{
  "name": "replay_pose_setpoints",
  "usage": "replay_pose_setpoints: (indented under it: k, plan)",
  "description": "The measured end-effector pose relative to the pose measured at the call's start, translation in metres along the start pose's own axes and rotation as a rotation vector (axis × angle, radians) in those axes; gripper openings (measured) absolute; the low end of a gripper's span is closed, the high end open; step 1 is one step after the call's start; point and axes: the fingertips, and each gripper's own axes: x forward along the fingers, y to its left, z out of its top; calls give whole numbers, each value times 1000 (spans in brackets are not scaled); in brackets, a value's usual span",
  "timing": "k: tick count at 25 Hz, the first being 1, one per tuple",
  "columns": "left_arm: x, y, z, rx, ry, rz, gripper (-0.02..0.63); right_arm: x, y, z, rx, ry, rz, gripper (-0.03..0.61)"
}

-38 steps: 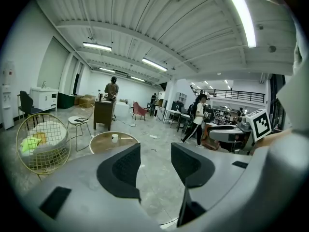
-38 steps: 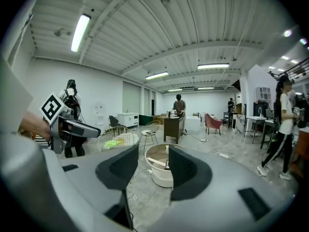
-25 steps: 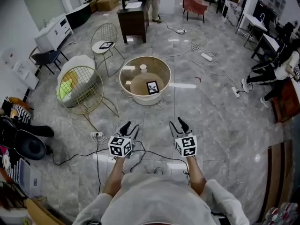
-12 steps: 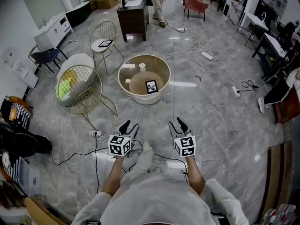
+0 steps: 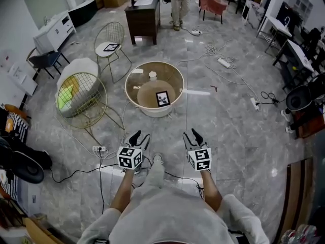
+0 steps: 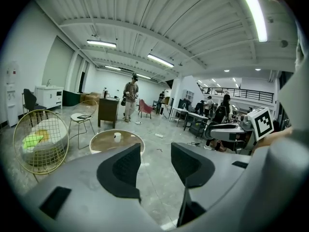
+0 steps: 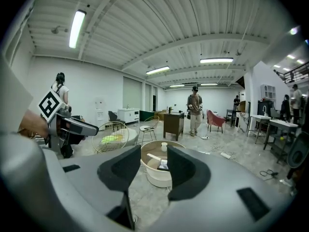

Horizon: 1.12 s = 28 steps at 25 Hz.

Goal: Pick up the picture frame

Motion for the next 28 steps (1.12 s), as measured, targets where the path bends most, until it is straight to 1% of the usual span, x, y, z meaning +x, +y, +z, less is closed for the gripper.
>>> replay_pose_setpoints:
  k: [6,12,16,21,28]
  plan:
    - [36,32,21,-12,-3,-9,176,46,-13,15,-9,15,-9,163]
    - [74,72,57,-9,-11,-14,176,95,-30,42,-15,19,-24,164]
    - [99,94,73,-9,-10,-25,176,124,-40,54,-18,25,-37,163]
    - [129,120,90,-10,-9,-50,176,159,-49,66,-22,32,-56,164]
    - [167,144,113,-1,-9,-93,176,196,-63,86,-27,31,-88,164]
